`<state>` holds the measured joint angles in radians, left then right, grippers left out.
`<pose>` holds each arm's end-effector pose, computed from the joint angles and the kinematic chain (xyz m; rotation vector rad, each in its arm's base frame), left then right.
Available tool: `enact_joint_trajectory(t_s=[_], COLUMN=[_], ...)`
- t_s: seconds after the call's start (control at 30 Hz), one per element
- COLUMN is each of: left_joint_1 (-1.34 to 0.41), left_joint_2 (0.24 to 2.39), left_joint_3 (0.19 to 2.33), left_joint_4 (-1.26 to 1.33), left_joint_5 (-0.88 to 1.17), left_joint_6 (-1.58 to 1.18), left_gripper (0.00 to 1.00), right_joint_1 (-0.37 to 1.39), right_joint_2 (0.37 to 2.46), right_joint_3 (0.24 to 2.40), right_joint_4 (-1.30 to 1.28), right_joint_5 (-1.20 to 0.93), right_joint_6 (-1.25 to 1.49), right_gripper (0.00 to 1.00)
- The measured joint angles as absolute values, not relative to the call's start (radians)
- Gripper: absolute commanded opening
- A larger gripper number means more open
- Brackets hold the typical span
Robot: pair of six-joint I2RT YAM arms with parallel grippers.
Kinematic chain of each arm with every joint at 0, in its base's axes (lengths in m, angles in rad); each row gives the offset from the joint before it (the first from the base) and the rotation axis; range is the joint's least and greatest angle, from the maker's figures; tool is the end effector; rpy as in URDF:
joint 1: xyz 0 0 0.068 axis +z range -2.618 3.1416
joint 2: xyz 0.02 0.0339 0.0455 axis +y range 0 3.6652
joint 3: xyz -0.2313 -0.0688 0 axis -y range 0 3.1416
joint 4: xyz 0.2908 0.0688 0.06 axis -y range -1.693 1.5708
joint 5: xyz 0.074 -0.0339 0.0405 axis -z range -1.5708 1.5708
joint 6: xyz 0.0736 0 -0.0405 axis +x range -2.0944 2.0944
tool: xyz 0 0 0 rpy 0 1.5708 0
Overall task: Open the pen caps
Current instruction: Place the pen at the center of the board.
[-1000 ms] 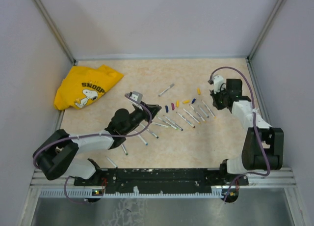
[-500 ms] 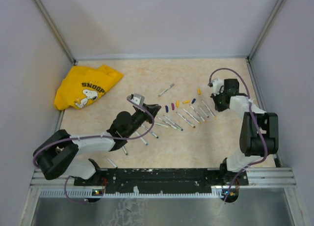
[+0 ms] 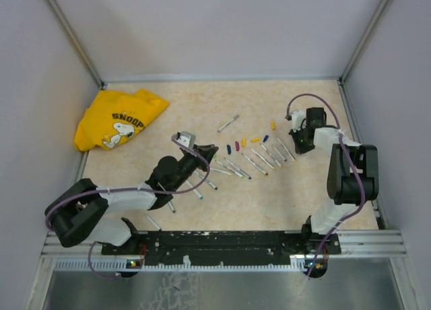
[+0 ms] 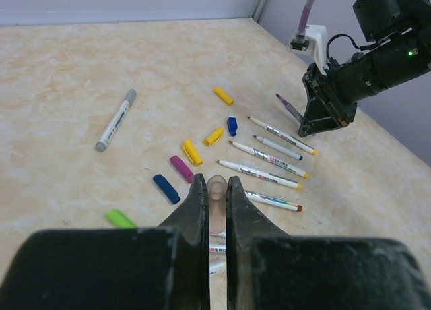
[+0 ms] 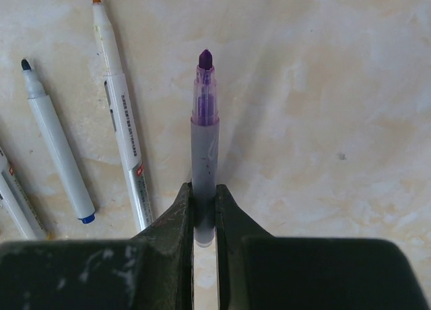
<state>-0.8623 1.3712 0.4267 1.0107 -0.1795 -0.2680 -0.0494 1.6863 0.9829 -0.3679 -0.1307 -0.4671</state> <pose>0.2308 -0.2491 0.1495 0.3109 1.5238 -0.7682 0.3777 -0.0091 0.0719 -0.5874 2.5602 -0.0049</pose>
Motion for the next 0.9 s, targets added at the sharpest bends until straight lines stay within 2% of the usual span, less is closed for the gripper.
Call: enact_joint_trajectory(t_s=[0.47, 0.9], left_joint_1=[-0.863, -0.863], left_joint_2=[1.367, 1.367], left_joint_3=[0.410, 0.410], left_joint_4=[1.033, 1.034], left_joint_5=[-0.187, -0.191], left_joint_6=[-0.268, -0.268], left_gripper=[0.00, 0.00], right_joint_1=[-0.051, -0.051], right_joint_2=[1.692, 1.692], right_joint_3=[0.984, 0.989], right_joint_4=[-0.381, -0.391], right_joint_5=[-0.129, -0.130], right_joint_6=[-0.460, -0.459], right_gripper=[0.20, 0.27])
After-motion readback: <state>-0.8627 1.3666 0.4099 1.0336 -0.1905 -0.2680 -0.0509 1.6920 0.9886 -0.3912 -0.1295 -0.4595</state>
